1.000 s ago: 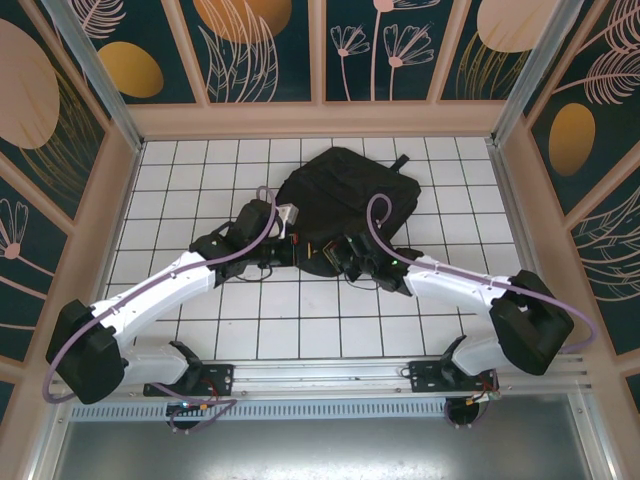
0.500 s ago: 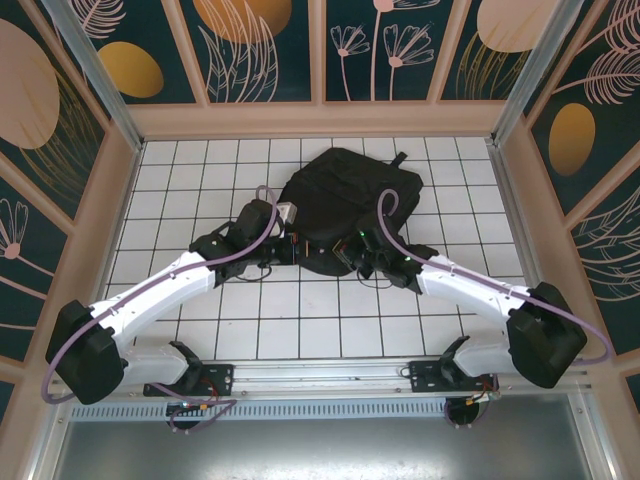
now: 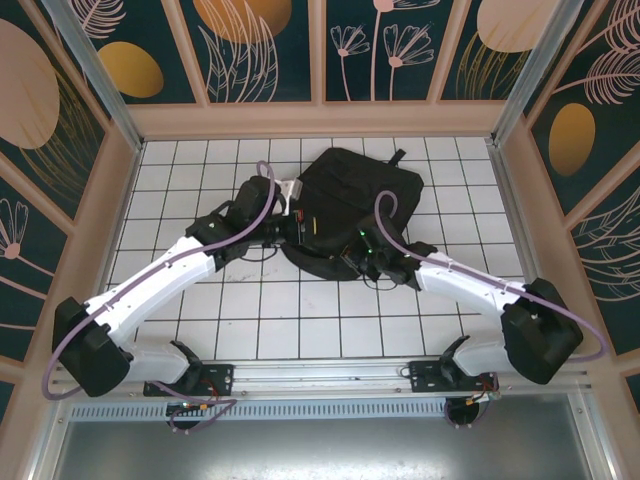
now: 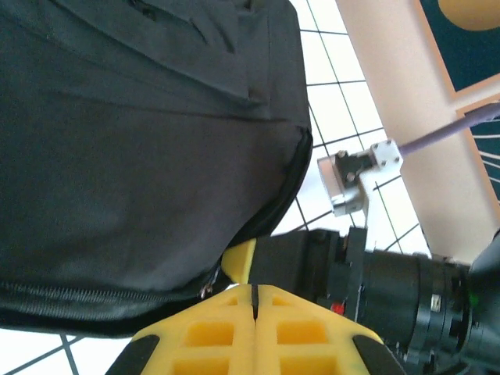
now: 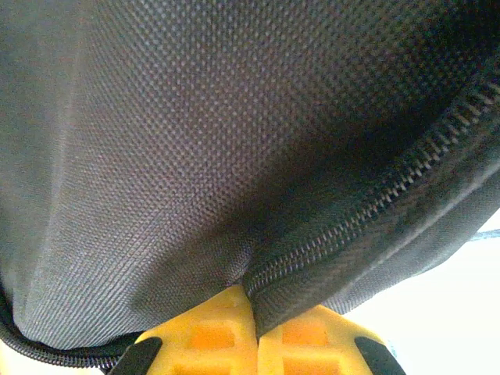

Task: Pack the student bag
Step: Zip the student bag at the center of the table.

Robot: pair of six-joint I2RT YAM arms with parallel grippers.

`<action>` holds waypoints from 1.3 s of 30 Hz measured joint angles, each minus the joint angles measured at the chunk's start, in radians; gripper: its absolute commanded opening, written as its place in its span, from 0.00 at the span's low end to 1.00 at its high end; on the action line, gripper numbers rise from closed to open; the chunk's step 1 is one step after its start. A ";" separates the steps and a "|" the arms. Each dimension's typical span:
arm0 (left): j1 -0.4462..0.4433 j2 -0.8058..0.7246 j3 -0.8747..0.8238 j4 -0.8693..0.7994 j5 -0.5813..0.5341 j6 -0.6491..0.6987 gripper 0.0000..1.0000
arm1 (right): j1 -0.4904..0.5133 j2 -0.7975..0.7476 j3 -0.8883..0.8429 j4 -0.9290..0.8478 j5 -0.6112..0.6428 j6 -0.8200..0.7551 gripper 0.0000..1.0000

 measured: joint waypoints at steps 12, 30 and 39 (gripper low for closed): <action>0.000 0.071 -0.021 -0.016 -0.021 0.011 0.42 | 0.029 0.011 0.023 -0.019 0.027 -0.018 0.00; 0.000 0.024 -0.170 0.066 -0.048 0.003 0.59 | 0.029 0.013 0.023 -0.006 0.018 -0.044 0.00; 0.000 0.089 -0.170 0.135 -0.024 0.003 0.59 | 0.030 0.022 0.023 0.004 0.010 -0.044 0.00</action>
